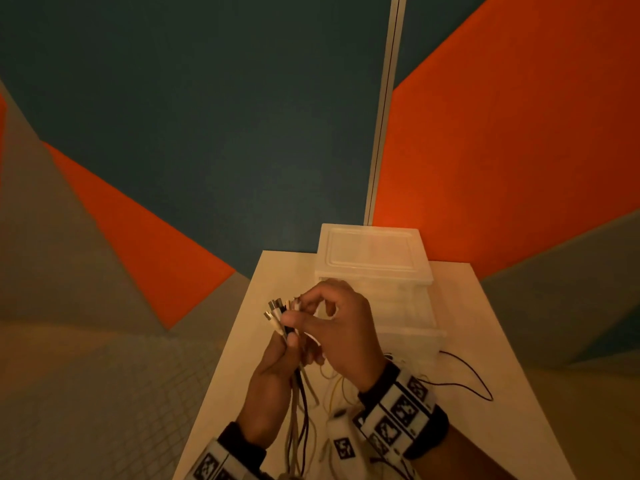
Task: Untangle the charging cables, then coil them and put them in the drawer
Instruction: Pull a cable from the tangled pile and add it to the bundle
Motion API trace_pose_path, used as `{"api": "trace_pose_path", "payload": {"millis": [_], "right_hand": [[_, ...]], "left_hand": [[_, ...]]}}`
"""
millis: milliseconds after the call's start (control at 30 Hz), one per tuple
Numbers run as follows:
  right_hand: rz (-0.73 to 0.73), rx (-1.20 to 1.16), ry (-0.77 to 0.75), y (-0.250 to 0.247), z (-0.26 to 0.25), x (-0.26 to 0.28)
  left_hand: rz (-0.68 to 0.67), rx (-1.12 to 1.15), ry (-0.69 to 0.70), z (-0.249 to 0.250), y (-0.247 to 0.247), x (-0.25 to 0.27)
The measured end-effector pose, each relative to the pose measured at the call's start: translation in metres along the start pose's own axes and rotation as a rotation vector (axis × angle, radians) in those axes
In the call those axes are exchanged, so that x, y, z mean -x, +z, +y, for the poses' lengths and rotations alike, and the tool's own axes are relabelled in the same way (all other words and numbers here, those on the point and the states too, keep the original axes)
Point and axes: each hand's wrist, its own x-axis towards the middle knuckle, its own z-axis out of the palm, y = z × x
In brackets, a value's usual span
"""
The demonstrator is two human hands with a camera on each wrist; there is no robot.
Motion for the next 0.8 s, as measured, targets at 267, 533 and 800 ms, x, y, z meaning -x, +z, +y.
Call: {"api": "trace_pose_path", "payload": {"millis": [267,533,800], "right_hand": [[-0.061,-0.073,0.133,0.005,0.031,0.01],[-0.402,0.161,0.168,-0.017,0.11,0.063],[-0.237,0.328,-0.081,-0.011,0.074,0.027]], "left_hand": [[0.018,0.404,-0.035,0.004,-0.003,-0.011],[0.0,0.432,0.08,0.035,-0.051,-0.018],[0.044,-0.187,-0.011,0.001,-0.025,-0.007]]}}
